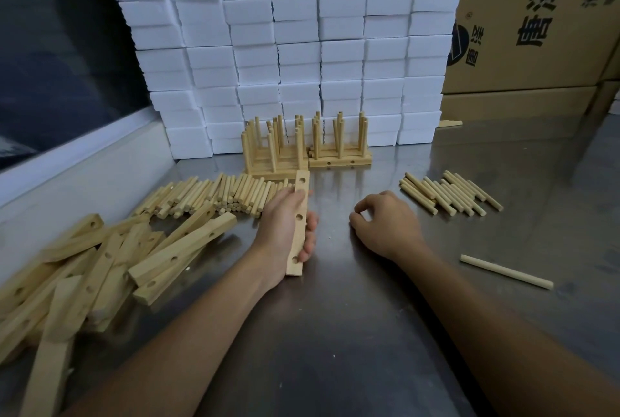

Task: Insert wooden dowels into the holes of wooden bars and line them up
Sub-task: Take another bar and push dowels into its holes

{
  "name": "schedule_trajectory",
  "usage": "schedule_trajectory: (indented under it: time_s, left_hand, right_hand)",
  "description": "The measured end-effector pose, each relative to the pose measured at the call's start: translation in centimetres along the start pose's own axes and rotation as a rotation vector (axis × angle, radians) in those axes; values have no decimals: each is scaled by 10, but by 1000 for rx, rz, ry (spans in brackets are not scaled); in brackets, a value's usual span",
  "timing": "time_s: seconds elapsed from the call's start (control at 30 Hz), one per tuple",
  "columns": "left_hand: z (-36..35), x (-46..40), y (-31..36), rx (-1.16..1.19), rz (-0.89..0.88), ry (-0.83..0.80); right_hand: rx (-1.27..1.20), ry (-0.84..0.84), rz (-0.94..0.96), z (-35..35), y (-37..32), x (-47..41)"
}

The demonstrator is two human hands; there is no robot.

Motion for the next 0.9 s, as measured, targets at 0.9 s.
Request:
schedule_trajectory:
  time_s: [0.9]
  left_hand:
    - [0, -3, -5, 56, -20, 68]
  right_hand:
    - [430, 85, -249, 17, 15, 1]
Point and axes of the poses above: each hand's wrist, its own x-axis away from the middle knuckle, its own z-axis out of the back of the hand, y = z × x, the point moved 2 cm from there along -x, towards the middle knuckle, and after that the axes turned 7 degrees about y, right-handed, at the moved point
